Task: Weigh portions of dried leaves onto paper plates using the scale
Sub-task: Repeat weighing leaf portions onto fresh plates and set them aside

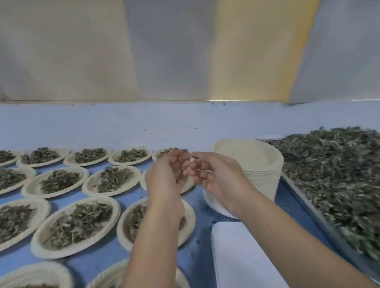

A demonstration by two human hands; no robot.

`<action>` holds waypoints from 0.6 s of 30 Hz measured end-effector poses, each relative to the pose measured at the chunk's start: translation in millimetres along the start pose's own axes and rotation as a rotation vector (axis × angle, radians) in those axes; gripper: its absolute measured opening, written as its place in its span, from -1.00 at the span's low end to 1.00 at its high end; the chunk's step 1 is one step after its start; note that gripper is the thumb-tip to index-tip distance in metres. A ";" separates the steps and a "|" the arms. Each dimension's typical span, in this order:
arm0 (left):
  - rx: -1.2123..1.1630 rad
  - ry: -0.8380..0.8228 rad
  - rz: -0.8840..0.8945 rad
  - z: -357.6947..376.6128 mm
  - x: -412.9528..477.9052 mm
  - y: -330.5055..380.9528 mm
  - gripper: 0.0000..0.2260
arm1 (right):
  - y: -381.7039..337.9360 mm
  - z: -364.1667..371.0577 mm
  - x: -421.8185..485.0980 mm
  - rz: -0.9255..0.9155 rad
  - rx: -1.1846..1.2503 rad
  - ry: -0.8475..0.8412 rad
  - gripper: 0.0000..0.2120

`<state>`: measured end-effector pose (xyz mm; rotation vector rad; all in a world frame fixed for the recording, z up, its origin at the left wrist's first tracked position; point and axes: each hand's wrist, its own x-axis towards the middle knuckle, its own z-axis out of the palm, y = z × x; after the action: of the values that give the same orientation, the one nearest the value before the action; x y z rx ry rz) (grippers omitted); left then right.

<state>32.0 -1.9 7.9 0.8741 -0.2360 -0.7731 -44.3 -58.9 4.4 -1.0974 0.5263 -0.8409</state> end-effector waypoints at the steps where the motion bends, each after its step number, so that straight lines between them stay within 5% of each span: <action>1: 0.011 0.003 -0.013 6.4 -3.3 -7.0 -0.76 | -4.7 -11.2 -2.5 -0.042 -0.040 0.035 -0.87; 5: 0.063 0.000 0.007 19.5 -12.2 -24.9 -0.79 | -21.9 -54.0 -3.6 -0.280 -0.369 0.216 -0.85; 9: 0.083 -0.007 0.047 20.5 -18.1 -31.3 -0.82 | -28.1 -82.2 -4.4 -0.722 -1.217 0.305 -0.85; 12: 0.085 -0.002 0.056 20.0 -20.1 -31.9 -0.81 | -26.0 -88.4 -3.1 -0.717 -1.606 0.170 -0.77; 18: 0.085 -0.008 0.053 20.2 -22.5 -31.6 -0.79 | -22.2 -82.5 -0.7 -0.636 -1.741 0.102 -0.71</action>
<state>-9.9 -11.0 -0.7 0.9419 -0.2995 -0.7217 -112.9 -108.7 -6.9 -2.9282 1.0593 -0.8897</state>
